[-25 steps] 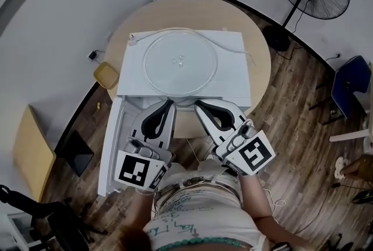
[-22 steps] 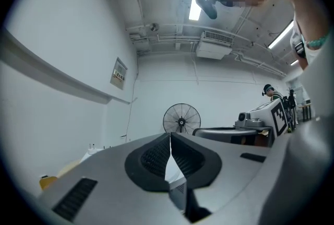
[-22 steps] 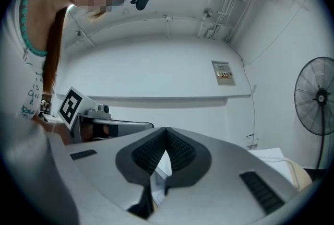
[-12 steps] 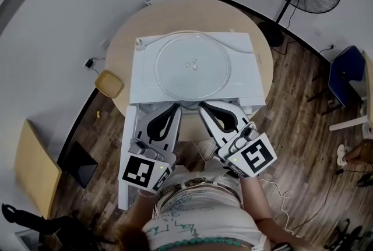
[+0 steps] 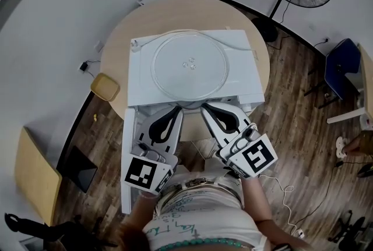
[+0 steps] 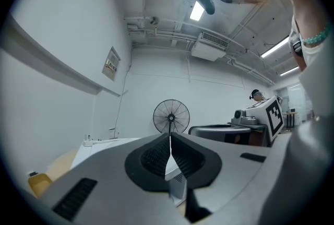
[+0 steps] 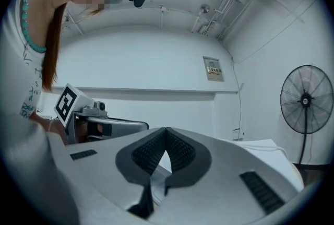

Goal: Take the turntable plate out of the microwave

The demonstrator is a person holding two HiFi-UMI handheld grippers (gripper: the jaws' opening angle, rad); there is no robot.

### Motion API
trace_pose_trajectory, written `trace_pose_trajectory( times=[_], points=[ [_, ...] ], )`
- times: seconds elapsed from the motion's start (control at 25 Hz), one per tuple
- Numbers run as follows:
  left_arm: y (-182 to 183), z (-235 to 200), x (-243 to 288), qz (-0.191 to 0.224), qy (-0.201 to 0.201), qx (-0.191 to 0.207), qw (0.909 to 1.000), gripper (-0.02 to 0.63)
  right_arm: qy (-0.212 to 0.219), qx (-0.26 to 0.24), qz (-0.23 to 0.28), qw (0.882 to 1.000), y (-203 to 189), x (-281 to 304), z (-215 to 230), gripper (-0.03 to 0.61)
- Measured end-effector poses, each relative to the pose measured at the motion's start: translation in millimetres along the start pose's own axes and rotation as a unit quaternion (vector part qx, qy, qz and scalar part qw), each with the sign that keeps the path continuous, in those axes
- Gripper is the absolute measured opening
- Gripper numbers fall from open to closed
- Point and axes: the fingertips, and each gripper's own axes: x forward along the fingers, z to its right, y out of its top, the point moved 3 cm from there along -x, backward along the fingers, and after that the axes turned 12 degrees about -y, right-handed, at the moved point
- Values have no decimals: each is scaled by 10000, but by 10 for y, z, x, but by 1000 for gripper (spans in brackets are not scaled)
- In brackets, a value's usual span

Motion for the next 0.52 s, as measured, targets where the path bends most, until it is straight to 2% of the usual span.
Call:
trace_pose_trajectory(
  times=[0.52],
  points=[
    [-69, 77, 107, -166, 85, 5, 9998, 18, 19, 30, -93, 10000, -32, -89, 149, -11]
  ],
)
